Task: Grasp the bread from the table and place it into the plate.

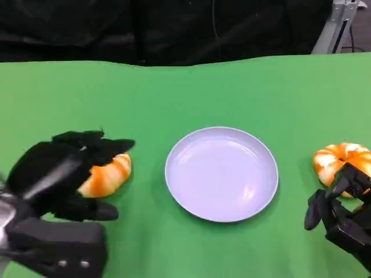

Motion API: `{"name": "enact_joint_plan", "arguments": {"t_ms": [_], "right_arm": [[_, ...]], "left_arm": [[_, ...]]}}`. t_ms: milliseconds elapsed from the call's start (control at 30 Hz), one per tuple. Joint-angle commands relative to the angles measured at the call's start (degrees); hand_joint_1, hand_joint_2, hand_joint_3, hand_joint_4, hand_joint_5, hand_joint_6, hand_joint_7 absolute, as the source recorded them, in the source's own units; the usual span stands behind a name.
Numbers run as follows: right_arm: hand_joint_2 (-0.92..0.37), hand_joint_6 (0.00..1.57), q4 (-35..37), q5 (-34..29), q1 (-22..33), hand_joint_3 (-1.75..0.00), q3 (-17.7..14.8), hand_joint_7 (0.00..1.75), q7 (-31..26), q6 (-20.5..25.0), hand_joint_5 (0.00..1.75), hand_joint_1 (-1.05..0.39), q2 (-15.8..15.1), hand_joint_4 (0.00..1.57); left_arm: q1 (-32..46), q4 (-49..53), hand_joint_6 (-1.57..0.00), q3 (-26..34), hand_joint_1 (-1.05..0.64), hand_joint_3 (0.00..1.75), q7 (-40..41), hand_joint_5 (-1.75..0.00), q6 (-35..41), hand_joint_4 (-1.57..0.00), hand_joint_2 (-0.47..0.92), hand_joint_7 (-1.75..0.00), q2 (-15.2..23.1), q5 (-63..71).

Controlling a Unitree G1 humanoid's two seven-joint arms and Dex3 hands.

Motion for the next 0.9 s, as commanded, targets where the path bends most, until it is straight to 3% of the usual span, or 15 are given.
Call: {"name": "enact_joint_plan", "arguments": {"t_ms": [33,400,900], "right_arm": [[-0.63,0.69,-1.6,0.1,0.8,-1.08,-0.3,1.61,-0.6,0.1,1.75,-0.10,-0.9,0.79],[-0.66,0.67,-2.3,0.4,1.1,-1.07,-0.1,1.62,-0.8,0.3,1.75,-0.09,-1.0,0.78],[-0.65,0.68,-1.4,0.5,0.6,-1.06,-0.2,1.62,-0.3,-0.1,1.75,-0.10,-1.1,0.79]], "left_arm": [[-4.6,5.2,-0.42,-5.7,-0.93,0.03,3.5,-0.04,3.4,-0.37,0.92,-0.01,1.9,4.1],[-13.7,20.3,-0.41,-17.6,-0.96,0.13,1.5,-0.03,11.3,-0.40,0.92,-0.01,2.9,5.5],[-20.6,35.1,-0.40,-23.4,-0.92,0.21,5.5,-0.01,12.3,-0.42,0.92,0.00,3.9,2.0]]}}
